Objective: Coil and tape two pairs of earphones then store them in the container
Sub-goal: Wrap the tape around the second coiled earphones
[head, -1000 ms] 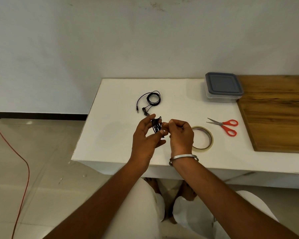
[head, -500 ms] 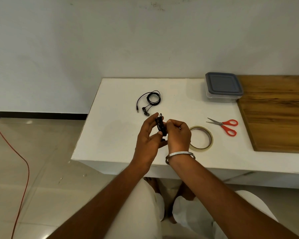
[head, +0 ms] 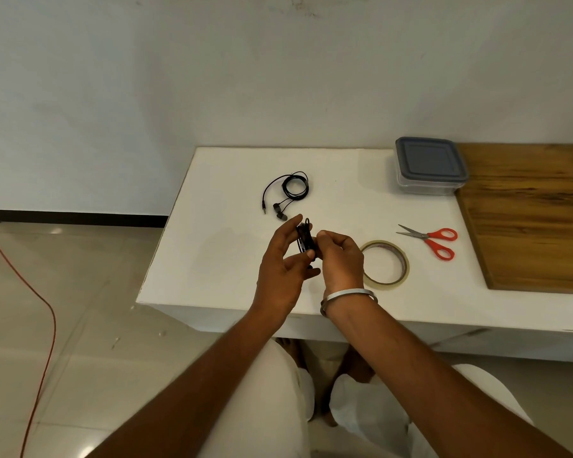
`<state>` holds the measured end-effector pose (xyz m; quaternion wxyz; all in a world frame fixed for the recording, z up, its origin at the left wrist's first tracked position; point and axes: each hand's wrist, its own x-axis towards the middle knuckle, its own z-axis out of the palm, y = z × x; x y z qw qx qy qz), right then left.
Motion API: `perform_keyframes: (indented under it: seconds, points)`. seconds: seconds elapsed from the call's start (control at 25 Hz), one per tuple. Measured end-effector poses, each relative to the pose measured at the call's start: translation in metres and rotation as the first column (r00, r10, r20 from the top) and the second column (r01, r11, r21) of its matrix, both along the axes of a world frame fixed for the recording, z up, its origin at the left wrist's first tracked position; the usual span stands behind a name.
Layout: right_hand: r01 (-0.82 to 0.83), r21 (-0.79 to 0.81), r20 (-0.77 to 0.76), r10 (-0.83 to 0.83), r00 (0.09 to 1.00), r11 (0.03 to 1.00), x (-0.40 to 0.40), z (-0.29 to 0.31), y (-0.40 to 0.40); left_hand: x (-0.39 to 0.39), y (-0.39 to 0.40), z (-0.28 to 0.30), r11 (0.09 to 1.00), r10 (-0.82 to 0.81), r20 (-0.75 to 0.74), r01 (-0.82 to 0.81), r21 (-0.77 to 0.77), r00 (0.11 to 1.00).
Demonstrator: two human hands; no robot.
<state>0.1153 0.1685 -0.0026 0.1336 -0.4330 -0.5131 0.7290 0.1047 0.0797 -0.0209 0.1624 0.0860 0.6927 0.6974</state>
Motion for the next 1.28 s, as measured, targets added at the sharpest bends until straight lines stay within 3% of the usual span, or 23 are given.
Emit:
perform_keyframes:
  seconds: [0.16, 0.36, 0.84, 1.08, 1.28]
  points:
    - [-0.007, -0.042, 0.023, 0.008, 1.000, 0.999, -0.004, -0.006, 0.001, -0.005, -0.001, 0.001, 1.000, 0.025, 0.055, -0.025, 0.011, 0.998]
    - [-0.006, -0.077, 0.046, 0.010, 0.999, 0.997, -0.003, -0.007, 0.002, -0.009, -0.001, 0.000, 0.982, 0.158, 0.198, -0.174, 0.067, 0.967]
    - [0.050, -0.156, 0.013, -0.048, 0.999, 0.986, -0.005, -0.011, -0.003, -0.013, 0.004, 0.002, 0.963, 0.263, 0.190, -0.270, 0.010, 0.946]
    - [0.025, -0.023, 0.002, -0.025, 1.000, 0.999, -0.004, -0.012, -0.004, -0.013, 0.004, 0.003, 0.970, 0.242, 0.163, -0.244, -0.010, 0.956]
    - [-0.155, 0.356, 0.038, 0.152, 0.988, 0.922, 0.005, -0.013, 0.000, -0.015, 0.001, 0.003, 0.970, 0.233, 0.073, -0.226, -0.091, 0.970]
